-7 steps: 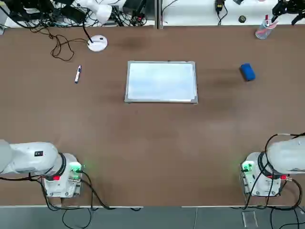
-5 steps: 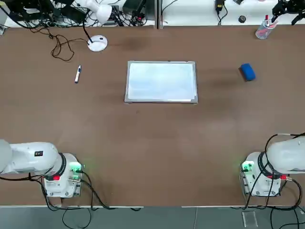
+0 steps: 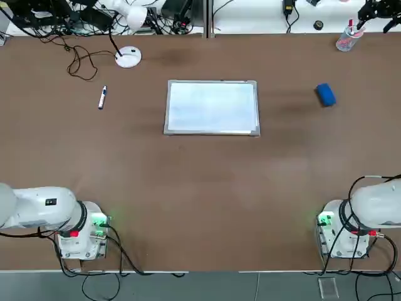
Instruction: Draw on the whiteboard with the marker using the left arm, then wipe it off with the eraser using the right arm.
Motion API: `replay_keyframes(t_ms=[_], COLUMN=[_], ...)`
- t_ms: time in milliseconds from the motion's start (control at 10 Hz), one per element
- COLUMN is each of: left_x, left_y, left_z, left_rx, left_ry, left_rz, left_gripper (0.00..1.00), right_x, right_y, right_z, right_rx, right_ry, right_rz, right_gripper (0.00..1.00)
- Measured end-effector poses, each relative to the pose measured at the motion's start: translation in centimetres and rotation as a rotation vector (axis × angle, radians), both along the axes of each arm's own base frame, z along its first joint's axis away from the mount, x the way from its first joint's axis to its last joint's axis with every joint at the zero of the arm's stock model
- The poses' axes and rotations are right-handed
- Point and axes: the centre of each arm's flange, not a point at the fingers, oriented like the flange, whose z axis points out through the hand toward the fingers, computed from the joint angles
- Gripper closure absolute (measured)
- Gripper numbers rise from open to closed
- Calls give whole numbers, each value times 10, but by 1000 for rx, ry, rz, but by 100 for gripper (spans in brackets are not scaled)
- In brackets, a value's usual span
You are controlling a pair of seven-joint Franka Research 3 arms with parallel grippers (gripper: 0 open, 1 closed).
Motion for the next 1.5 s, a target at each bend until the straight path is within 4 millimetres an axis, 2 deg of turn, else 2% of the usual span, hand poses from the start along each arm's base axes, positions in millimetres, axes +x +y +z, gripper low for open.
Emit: replay_keyframes(t_ms=[200, 400, 500, 700, 900, 1000, 1500], left_x=[5, 18, 28, 50, 59, 61, 64], left_y=[1, 1, 4, 24, 44, 47, 59], left_z=[-9, -32, -55, -124, -195, -224, -325], left_rx=[-1, -4, -7, -13, -25, -31, -59], left_ry=[16, 24, 6, -49, -50, -40, -40], left_rz=[0, 0, 5, 31, 47, 52, 71], left_gripper=[0, 0, 0, 0, 0, 0, 0], right_x=[0, 0, 0, 0, 0, 0, 0], right_y=[0, 0, 0, 0, 0, 0, 0], right_z=[0, 0, 0, 0, -1, -1, -1], right_rx=[0, 0, 0, 0, 0, 0, 0], right_ry=[0, 0, 1, 1, 2, 2, 3], right_rz=[0, 0, 0, 0, 1, 0, -3], right_gripper=[0, 0, 0, 0, 0, 0, 0])
